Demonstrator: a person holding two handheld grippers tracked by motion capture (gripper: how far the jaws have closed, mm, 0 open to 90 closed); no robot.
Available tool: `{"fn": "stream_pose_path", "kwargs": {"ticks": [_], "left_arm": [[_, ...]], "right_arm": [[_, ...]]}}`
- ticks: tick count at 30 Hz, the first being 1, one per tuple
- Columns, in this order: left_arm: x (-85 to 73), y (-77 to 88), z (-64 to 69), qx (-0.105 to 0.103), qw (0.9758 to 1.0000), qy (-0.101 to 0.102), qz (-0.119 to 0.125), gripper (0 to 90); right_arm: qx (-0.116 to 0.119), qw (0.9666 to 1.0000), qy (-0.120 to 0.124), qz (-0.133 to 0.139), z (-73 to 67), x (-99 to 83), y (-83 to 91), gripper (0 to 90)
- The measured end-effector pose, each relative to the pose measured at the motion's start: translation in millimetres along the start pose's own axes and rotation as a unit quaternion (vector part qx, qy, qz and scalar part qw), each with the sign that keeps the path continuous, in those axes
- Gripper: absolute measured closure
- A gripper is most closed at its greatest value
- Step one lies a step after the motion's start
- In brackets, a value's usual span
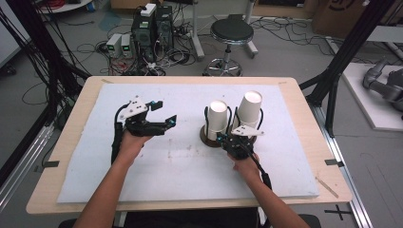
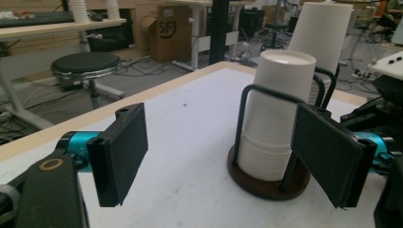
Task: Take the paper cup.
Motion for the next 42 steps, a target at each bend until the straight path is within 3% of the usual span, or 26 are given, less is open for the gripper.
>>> {"fn": "stream_pose_path", "kwargs": {"ticks": [9,16,26,37,40,42], "left_arm": [[13.3,-48.5,28.1,-0.058,0.9980,-0.004,-0.025,19.8],[16.7,-84.4,48.8,-0.085,0.9950,-0.012,-0.050,19.8],[6.8,-117.8,61.4,-0.092,0.9924,-0.016,-0.080,19.8],[-1.7,-131.7,63.4,-0.083,0.9913,-0.018,-0.100,20.7],[-4.4,-133.1,62.7,-0.085,0.9904,-0.023,-0.107,24.0],[-3.6,-132.8,62.1,-0.084,0.9906,-0.027,-0.105,31.2]], "right_arm": [[-0.005,0.9999,-0.007,-0.009,-0.4,1.5,-0.8,90.0],[-0.003,0.9999,-0.011,-0.009,-0.3,1.6,-1.3,90.0],[-0.001,0.9999,-0.012,-0.009,0.0,1.4,-1.4,90.0],[0.001,0.9999,-0.009,-0.010,-0.1,1.3,-1.4,90.0],[0.002,0.9999,-0.008,-0.010,-0.1,1.3,-1.6,90.0],[0.002,0.9999,-0.008,-0.010,-0.4,1.2,-1.8,90.0]]}}
Point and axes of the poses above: each handheld gripper's, and its own axes: y roughly backward along the jaws, x roughly out of its top, z roughly to its right, the point moved 8 cm from there along -y, roughly forward along the jaws, and after that the axes turned 12 degrees about y, right-handed, at the moved point
